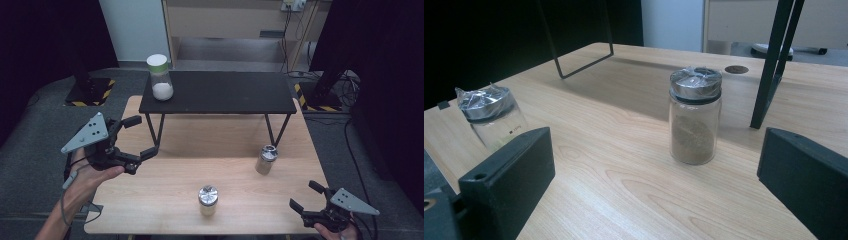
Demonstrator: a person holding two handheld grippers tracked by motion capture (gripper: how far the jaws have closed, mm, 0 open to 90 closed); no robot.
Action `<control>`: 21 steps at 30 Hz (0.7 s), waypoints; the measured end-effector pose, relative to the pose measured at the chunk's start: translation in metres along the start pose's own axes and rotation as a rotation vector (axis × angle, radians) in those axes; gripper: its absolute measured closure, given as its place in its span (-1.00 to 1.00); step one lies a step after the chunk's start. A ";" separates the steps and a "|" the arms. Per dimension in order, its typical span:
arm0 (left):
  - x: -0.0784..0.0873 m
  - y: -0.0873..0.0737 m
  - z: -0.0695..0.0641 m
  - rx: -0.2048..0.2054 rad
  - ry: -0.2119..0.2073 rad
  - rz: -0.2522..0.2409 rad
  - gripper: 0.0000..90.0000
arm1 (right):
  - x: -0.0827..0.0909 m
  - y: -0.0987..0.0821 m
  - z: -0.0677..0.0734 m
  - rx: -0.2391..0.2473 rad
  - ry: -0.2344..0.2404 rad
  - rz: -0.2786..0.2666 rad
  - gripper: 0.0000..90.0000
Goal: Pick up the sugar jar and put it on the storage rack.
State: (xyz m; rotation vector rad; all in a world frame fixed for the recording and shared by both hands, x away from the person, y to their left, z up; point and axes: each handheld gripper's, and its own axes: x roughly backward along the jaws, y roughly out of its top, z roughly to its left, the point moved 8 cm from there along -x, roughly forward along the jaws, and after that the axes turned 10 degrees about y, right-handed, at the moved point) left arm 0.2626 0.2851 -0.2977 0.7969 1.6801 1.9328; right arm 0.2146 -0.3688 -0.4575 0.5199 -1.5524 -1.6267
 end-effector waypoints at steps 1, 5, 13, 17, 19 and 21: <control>0.000 -0.003 0.000 0.005 0.002 0.002 -0.95 | 0.000 0.000 0.000 0.000 0.000 0.000 -0.94; 0.002 -0.018 -0.001 0.014 0.004 0.004 -0.95 | 0.000 0.000 0.000 -0.001 -0.001 0.001 -0.94; 0.006 -0.046 -0.006 0.014 0.020 0.018 -0.95 | 0.000 0.000 0.000 0.002 -0.001 0.001 -0.94; 0.008 -0.058 -0.008 0.025 0.030 0.025 -0.95 | 0.000 0.000 0.000 0.002 -0.001 0.002 -0.94; 0.009 -0.063 -0.009 0.019 0.038 0.027 -0.95 | 0.000 0.000 0.000 0.003 -0.001 0.002 -0.94; 0.009 -0.069 -0.009 0.020 0.041 0.031 -0.95 | 0.000 0.000 0.000 0.003 -0.001 0.002 -0.94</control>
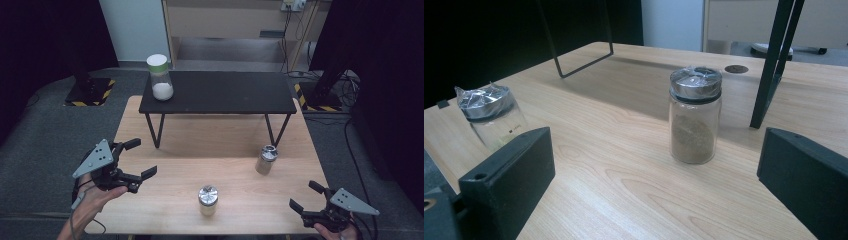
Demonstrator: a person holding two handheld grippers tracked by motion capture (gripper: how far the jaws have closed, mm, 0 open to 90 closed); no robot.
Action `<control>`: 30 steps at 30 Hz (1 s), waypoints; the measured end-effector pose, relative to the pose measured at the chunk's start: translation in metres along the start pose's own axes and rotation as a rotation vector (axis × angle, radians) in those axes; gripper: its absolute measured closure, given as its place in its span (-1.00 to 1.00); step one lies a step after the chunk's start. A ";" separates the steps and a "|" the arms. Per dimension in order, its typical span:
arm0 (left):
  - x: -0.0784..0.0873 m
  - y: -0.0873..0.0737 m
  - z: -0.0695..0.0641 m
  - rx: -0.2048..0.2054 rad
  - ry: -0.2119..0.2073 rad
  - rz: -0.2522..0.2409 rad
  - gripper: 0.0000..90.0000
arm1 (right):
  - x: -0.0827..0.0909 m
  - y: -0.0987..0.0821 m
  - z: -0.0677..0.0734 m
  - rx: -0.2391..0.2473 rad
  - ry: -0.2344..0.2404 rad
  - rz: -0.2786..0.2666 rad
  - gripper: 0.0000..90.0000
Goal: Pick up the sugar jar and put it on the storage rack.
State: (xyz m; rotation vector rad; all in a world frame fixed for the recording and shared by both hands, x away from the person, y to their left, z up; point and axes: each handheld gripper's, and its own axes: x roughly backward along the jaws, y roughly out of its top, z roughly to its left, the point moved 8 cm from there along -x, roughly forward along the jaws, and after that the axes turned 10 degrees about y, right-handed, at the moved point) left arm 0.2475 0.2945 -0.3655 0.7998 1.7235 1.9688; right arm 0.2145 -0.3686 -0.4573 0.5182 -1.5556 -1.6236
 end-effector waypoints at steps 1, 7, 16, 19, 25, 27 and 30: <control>-0.001 -0.004 0.000 0.008 -0.002 0.004 -0.95 | 0.000 0.000 0.000 0.000 0.000 0.000 -0.94; -0.001 -0.017 -0.003 0.017 0.013 0.023 -0.95 | 0.000 0.000 0.000 0.001 0.001 0.002 -0.94; 0.007 -0.040 -0.004 0.030 0.063 0.015 -0.94 | 0.000 0.000 0.000 0.002 0.001 0.003 -0.94; 0.009 -0.049 -0.004 0.042 0.075 0.010 -0.93 | 0.000 0.000 0.000 0.002 0.001 0.003 -0.94; 0.013 -0.065 -0.005 0.056 0.096 0.016 -0.93 | 0.000 0.000 0.000 0.003 0.000 0.005 -0.94; 0.014 -0.069 -0.005 0.062 0.100 0.016 -0.93 | 0.000 0.000 0.000 0.002 0.000 0.005 -0.94; 0.016 -0.076 -0.005 0.069 0.109 0.013 -0.93 | 0.000 0.000 0.000 0.002 -0.001 0.005 -0.94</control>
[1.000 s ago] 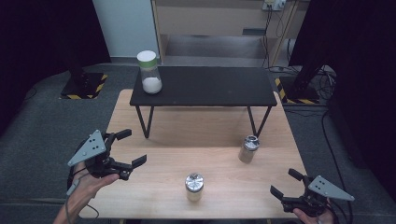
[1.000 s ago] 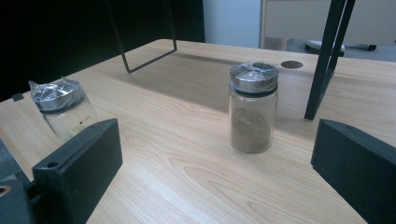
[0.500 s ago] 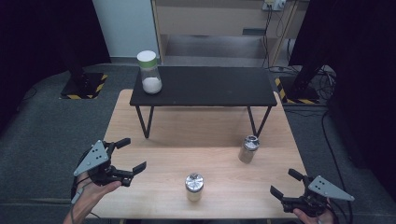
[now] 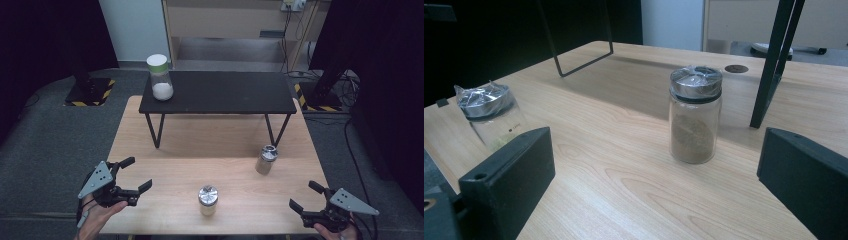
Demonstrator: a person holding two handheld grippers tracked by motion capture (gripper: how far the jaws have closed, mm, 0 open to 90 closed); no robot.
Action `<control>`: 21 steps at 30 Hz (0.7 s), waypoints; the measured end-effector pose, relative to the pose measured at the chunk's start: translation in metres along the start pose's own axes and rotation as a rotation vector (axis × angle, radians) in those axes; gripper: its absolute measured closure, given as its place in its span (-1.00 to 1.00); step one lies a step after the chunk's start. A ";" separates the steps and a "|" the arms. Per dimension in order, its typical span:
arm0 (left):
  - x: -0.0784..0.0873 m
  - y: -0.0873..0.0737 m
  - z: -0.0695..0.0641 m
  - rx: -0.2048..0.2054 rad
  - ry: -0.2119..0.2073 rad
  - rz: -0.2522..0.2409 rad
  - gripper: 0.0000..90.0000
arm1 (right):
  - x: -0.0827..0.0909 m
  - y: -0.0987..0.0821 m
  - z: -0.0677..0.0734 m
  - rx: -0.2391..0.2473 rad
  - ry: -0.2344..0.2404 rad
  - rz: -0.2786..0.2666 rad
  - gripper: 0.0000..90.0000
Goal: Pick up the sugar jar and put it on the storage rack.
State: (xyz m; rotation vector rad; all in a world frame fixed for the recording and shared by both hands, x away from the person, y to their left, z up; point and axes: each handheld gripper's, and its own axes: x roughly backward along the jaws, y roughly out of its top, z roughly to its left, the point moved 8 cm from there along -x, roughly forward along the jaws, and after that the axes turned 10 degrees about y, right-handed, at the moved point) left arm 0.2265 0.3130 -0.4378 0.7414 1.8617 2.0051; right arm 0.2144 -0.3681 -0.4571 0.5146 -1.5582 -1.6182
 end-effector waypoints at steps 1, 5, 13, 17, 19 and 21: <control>0.000 -0.002 0.001 0.003 -0.002 0.000 -0.93 | 0.000 0.000 0.000 0.001 0.001 0.001 -0.94; 0.000 -0.007 0.002 0.001 0.002 0.016 -0.93 | -0.001 0.000 0.000 0.003 0.001 0.003 -0.94; 0.001 -0.018 0.002 0.013 0.013 0.006 -0.93 | -0.001 0.000 0.000 0.004 -0.003 0.005 -0.94; 0.002 -0.023 0.004 0.025 0.021 0.002 -0.93 | -0.001 0.000 0.000 0.005 -0.003 0.006 -0.94; 0.003 -0.025 0.005 0.033 0.027 -0.005 -0.93 | -0.001 0.000 0.000 0.005 -0.003 0.005 -0.94; 0.003 -0.027 0.006 0.039 0.030 -0.008 -0.93 | -0.001 0.000 0.000 0.004 -0.003 0.006 -0.94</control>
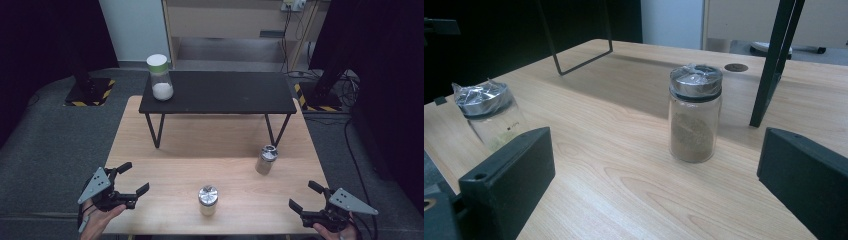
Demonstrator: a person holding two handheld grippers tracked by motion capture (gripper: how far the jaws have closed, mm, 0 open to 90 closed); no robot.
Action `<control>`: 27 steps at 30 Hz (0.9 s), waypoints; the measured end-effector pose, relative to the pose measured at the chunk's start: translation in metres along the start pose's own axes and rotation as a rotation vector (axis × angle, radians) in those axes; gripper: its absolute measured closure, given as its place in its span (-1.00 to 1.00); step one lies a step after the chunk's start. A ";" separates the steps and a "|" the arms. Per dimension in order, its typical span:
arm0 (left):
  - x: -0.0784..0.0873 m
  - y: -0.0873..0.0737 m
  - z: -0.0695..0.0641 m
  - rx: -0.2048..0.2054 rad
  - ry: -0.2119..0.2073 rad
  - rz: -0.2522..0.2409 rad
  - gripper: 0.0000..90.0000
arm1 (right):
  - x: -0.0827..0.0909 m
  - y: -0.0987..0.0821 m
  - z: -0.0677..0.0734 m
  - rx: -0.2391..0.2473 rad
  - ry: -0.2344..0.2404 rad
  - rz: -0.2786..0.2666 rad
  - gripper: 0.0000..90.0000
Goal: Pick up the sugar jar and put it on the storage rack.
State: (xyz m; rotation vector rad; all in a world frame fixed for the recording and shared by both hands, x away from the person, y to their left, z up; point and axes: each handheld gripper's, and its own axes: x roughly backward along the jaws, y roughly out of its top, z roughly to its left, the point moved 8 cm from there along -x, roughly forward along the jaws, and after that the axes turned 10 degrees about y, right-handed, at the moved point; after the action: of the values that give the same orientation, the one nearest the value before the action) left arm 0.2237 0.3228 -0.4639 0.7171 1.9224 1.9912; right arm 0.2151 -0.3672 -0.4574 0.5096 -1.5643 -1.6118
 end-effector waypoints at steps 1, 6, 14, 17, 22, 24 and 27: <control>0.000 -0.001 0.000 0.001 0.004 0.000 -0.93 | 0.000 0.000 0.000 0.001 0.001 0.000 -0.94; 0.002 -0.004 0.003 0.000 0.009 -0.007 -0.93 | 0.000 0.000 0.000 0.002 -0.001 -0.001 -0.94; 0.003 -0.005 0.004 -0.013 0.000 -0.009 -0.94 | 0.000 0.000 0.000 0.004 -0.003 0.002 -0.94; 0.003 -0.005 0.005 -0.014 -0.007 -0.011 -0.95 | 0.001 0.000 0.000 0.004 -0.004 0.000 -0.94; 0.005 -0.006 0.006 -0.018 -0.019 -0.014 -0.97 | 0.000 0.000 0.000 0.004 -0.001 0.002 -0.94; 0.005 -0.007 0.007 -0.018 -0.024 -0.016 -0.98 | 0.000 0.000 0.001 0.005 0.002 0.004 -0.94; 0.005 -0.008 0.008 -0.008 -0.031 -0.015 -0.99 | 0.000 0.000 0.001 0.002 0.003 0.005 -0.94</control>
State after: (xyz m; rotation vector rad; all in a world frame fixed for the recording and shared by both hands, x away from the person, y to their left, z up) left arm 0.2227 0.3326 -0.4710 0.7254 1.8962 1.9657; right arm 0.2149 -0.3665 -0.4571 0.5083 -1.5646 -1.6050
